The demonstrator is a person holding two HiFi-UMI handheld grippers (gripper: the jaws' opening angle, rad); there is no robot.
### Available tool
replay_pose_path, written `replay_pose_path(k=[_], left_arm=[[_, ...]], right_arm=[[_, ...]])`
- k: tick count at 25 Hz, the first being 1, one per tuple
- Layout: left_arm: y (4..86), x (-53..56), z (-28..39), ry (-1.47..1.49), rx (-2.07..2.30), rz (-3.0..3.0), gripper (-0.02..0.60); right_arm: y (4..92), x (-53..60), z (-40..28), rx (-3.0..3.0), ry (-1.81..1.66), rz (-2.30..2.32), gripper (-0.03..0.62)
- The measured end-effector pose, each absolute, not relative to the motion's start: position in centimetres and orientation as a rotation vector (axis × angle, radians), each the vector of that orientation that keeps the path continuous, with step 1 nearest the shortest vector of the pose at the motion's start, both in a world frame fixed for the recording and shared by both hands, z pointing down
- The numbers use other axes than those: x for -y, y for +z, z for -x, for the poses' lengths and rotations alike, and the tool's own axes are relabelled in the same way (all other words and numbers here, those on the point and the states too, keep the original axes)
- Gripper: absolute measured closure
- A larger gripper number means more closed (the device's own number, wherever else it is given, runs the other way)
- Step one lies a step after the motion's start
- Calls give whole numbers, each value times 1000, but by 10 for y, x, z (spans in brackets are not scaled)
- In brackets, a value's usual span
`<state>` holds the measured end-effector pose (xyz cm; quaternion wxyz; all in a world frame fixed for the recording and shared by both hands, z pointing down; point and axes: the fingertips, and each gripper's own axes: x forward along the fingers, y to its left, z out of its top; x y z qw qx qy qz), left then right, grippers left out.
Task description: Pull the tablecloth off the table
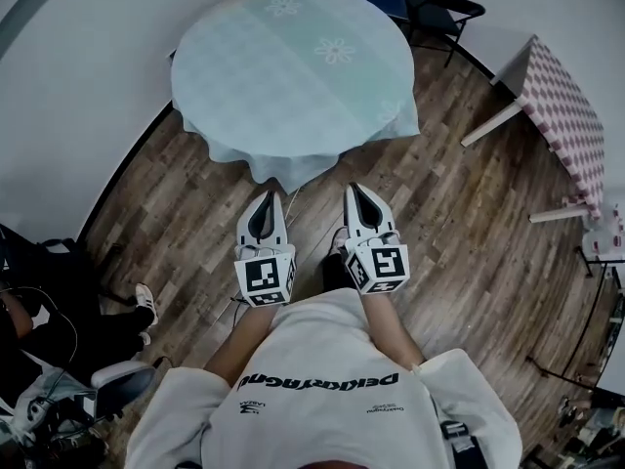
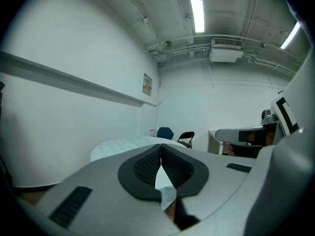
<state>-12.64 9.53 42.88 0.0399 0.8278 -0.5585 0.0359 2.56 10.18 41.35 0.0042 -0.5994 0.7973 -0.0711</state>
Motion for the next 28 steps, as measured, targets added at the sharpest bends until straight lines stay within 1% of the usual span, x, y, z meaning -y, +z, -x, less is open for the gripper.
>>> replay_pose_path(k=[9, 18, 28], left_arm=[[436, 1, 80, 182, 1818, -2419, 566], [444, 69, 28, 250, 1895, -2318, 566], [463, 116, 13, 292, 1947, -2226, 566]], right_arm=[[418, 14, -81, -2551, -308, 1782, 560], [429, 92, -122, -2672, -390, 1668, 560], [456, 151, -151, -2736, -486, 1628, 560]])
